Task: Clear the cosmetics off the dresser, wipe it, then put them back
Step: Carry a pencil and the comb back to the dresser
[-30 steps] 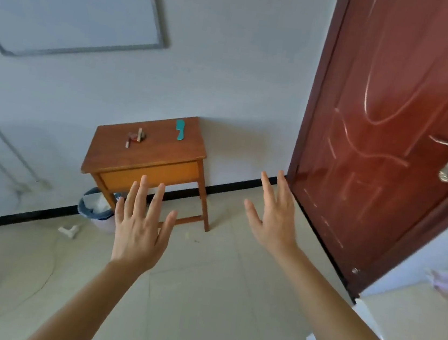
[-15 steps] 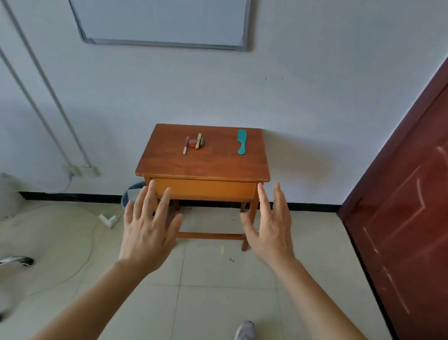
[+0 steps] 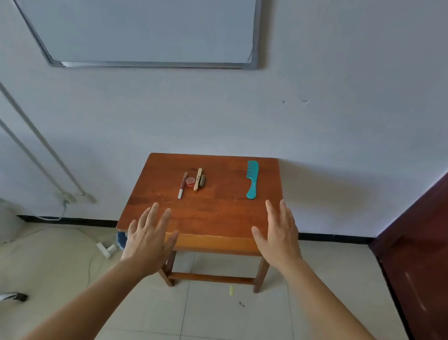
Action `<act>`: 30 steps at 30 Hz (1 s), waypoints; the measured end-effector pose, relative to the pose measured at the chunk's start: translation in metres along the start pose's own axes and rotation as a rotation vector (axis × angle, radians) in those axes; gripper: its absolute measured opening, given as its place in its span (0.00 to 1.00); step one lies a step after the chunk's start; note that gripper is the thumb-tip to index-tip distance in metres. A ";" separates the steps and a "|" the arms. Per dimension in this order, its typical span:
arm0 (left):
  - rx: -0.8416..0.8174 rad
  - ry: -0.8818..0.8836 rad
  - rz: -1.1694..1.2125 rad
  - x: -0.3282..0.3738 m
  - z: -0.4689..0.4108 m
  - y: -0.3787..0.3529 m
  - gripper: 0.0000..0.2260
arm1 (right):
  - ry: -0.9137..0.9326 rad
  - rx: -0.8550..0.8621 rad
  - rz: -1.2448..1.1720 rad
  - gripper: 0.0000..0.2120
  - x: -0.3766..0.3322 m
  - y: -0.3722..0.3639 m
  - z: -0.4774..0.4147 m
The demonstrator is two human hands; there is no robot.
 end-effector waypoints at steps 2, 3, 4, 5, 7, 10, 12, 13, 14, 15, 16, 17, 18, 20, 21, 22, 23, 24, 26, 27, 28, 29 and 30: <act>-0.017 0.019 0.019 -0.002 -0.022 -0.003 0.28 | 0.000 -0.050 0.023 0.36 0.000 -0.012 -0.028; -0.026 0.025 0.024 -0.003 -0.032 -0.007 0.28 | 0.004 -0.076 0.034 0.36 -0.001 -0.020 -0.040; -0.042 0.027 0.021 -0.006 -0.044 -0.010 0.28 | 0.005 -0.102 0.048 0.35 -0.003 -0.028 -0.054; -0.064 0.031 0.012 -0.009 -0.058 -0.015 0.29 | 0.004 -0.128 0.063 0.35 -0.006 -0.035 -0.066; -0.116 0.046 0.007 -0.019 -0.088 -0.026 0.29 | -0.009 -0.192 0.082 0.35 -0.009 -0.052 -0.090; -0.193 0.065 0.015 -0.035 -0.138 -0.051 0.30 | -0.068 -0.284 0.097 0.35 -0.006 -0.081 -0.120; -0.248 0.078 0.041 -0.042 -0.174 -0.067 0.31 | -0.121 -0.309 0.122 0.35 -0.001 -0.093 -0.142; -0.272 0.078 0.054 -0.044 -0.192 -0.074 0.31 | -0.156 -0.320 0.129 0.35 0.002 -0.098 -0.152; -0.293 0.074 0.063 -0.047 -0.211 -0.081 0.32 | -0.197 -0.328 0.130 0.35 0.006 -0.103 -0.162; -0.312 0.069 0.070 -0.049 -0.229 -0.089 0.33 | -0.236 -0.338 0.128 0.35 0.008 -0.108 -0.171; -0.337 0.066 0.076 -0.052 -0.246 -0.097 0.34 | -0.270 -0.352 0.126 0.35 0.010 -0.113 -0.179; -0.366 0.062 0.082 -0.055 -0.259 -0.106 0.35 | -0.303 -0.364 0.126 0.35 0.010 -0.119 -0.186; -0.387 0.057 0.093 -0.057 -0.272 -0.113 0.36 | -0.333 -0.369 0.128 0.35 0.010 -0.124 -0.192; -0.398 0.045 0.097 -0.057 -0.295 -0.124 0.36 | -0.395 -0.375 0.110 0.36 0.009 -0.133 -0.205; -0.401 0.048 0.087 -0.058 -0.305 -0.129 0.36 | -0.431 -0.383 0.090 0.36 0.008 -0.138 -0.209; -0.413 0.068 0.071 -0.059 -0.312 -0.134 0.35 | -0.467 -0.396 0.073 0.36 0.009 -0.143 -0.211; -0.437 0.105 0.058 -0.061 -0.317 -0.141 0.33 | -0.501 -0.409 0.053 0.36 0.010 -0.148 -0.212; -0.461 0.151 0.055 -0.064 -0.320 -0.147 0.32 | -0.529 -0.414 0.030 0.36 0.012 -0.154 -0.213; -0.487 0.223 0.060 -0.066 -0.327 -0.156 0.31 | -0.562 -0.382 -0.008 0.35 0.016 -0.164 -0.220; -0.476 0.233 0.057 -0.065 -0.331 -0.158 0.29 | -0.562 -0.351 -0.007 0.35 0.019 -0.166 -0.227; -0.456 0.228 0.056 -0.064 -0.336 -0.160 0.26 | -0.558 -0.328 0.007 0.34 0.022 -0.168 -0.235; -0.442 0.219 0.060 -0.062 -0.340 -0.161 0.23 | -0.556 -0.325 0.024 0.34 0.025 -0.170 -0.242; -0.439 0.216 0.066 -0.061 -0.342 -0.163 0.19 | -0.558 -0.340 0.044 0.33 0.029 -0.174 -0.247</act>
Point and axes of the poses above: each hand's wrist, its own z-axis away from the middle knuckle, its own y-axis out of the back of the hand, x = y × z, the point moved 9 cm from there along -z, towards the middle knuckle, and after that the axes turned 5 degrees about y, right-handed, at the moved point
